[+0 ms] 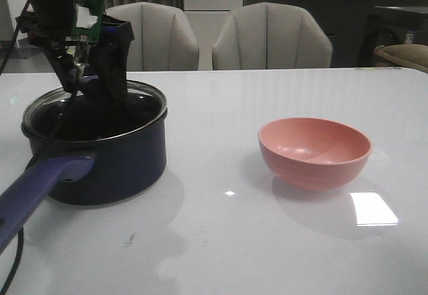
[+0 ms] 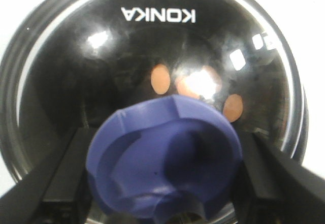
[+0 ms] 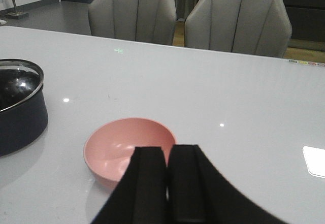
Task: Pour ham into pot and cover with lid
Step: 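Lower the glass lid onto the saucepan with the left gripper, then open the left gripper and lift it off the lid knob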
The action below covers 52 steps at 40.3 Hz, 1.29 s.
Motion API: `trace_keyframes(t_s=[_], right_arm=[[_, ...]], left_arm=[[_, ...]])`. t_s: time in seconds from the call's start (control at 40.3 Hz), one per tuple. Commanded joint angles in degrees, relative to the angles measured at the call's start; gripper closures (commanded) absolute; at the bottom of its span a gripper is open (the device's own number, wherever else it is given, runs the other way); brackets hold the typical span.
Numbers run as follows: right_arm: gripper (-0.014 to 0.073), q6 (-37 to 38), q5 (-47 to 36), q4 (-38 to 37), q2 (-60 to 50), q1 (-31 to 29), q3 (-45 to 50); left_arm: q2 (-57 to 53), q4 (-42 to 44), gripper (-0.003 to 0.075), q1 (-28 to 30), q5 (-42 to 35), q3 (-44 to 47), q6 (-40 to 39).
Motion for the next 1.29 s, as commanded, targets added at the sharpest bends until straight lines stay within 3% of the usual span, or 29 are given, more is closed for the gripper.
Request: trace_keyframes(t_s=[0.0,0.223,0.571,0.844,1.042,1.266], right_arm=[[0.0439,-0.2,-4.1,0.1,0.3,0.1,-1.6],[0.0439,-0.2,-4.1,0.1,0.3,0.1,-1.6],[0.0439,-0.2,-4.1,0.1,0.3,0.1,-1.6],[0.0439,-0.2,-4.1,0.1,0.3,0.1,-1.6],[0.0439,-0.2,-4.1,0.1,0.3,0.1,-1.6],[0.0439,-0.2,-4.1,0.1,0.3,0.1,-1.6]], left_arm=[[-2.3,-0.9,0.0304,-0.4,0.3,-1.7,0.1],[-2.3,-0.9,0.0167,-0.4,1.6,-2.2,0.1],[-2.3,-0.9,0.0164,-0.4,8.2,-9.5,0.1],[-4.5,-1.0,0.0167,-0.4,8.2,-10.6,0.1],[-10.8,-0.8,0.0167,-0.1,8.2,-6.7,1.7],[-22.8,-0.5,0.0167,2.0,4.3,6.9,4.6]])
